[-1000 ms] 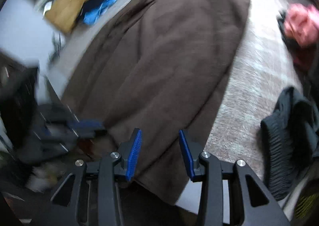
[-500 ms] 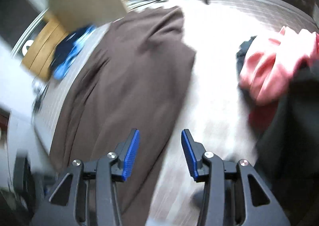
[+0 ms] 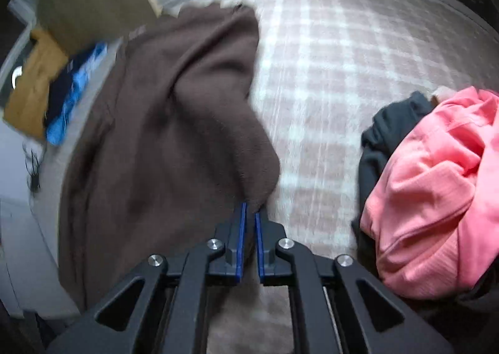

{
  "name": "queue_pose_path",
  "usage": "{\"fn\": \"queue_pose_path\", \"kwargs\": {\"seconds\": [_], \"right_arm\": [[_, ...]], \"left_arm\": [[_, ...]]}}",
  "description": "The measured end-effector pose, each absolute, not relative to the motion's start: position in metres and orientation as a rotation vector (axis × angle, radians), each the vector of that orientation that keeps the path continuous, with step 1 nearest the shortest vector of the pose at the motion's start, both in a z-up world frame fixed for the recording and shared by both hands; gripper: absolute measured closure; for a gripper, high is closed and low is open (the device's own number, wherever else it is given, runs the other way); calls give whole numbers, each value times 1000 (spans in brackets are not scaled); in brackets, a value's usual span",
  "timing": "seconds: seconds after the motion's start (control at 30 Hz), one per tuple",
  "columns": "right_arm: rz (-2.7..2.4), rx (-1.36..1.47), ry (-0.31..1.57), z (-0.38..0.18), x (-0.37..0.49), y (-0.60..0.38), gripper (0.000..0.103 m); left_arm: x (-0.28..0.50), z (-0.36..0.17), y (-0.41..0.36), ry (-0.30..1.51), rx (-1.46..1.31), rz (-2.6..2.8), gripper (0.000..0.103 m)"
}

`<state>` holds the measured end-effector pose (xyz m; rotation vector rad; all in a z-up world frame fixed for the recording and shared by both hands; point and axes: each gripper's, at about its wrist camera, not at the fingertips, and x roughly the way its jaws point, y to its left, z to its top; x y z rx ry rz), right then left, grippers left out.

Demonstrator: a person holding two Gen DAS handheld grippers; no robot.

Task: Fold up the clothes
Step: 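Grasp the fleece edge with the right tool while the left tool pinches the hem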

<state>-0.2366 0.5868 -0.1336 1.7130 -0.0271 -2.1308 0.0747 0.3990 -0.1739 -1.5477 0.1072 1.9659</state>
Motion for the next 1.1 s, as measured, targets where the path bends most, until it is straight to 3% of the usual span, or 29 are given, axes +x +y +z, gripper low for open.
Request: {"fn": "queue_pose_path", "kwargs": {"seconds": [0.07,0.13,0.2,0.27,0.37,0.5,0.57,0.6,0.7,0.73,0.77,0.8,0.83,0.9,1.03,1.1], "right_arm": [[-2143,1685,-17,-117,-237,590,81],[-2183,1587,-33,-94,-244,591,49],[-2199,1497,1,-81,-258,583,37],[-2196,1435,48,-76,-270,570,37],[-2109,1485,148,-95,-288,537,38],[-2175,1504,477,-113,-283,524,38],[-2157,1514,457,-116,-282,528,38],[-2148,1519,447,-118,-281,530,38],[-2122,1534,417,-122,-279,536,38],[-2113,1538,407,-123,-279,537,38],[-2104,1543,398,-125,-278,539,38],[-2095,1548,388,-126,-278,541,47],[-2085,1552,378,-128,-277,543,71],[-2073,1556,361,-130,-277,546,83],[-2067,1540,390,-126,-277,544,83],[-2065,1527,437,-121,-276,543,77]], "left_arm": [[75,-170,395,162,-1548,2009,102],[76,-159,390,136,-1531,2032,99],[80,-146,394,137,-1477,2043,93],[83,-138,408,141,-1416,2018,85],[86,-142,435,155,-1379,1938,85],[95,-154,458,208,-1402,1886,80],[101,-156,463,231,-1401,1886,61],[102,-157,464,250,-1398,1893,58],[101,-167,461,300,-1441,1916,68],[99,-171,458,274,-1453,1918,84],[96,-174,455,247,-1465,1920,89],[94,-175,452,209,-1463,1920,92],[91,-173,449,174,-1466,1919,98],[88,-167,444,98,-1456,1915,99],[93,-153,444,27,-1367,1916,97],[95,-160,451,137,-1416,1933,89]]}}
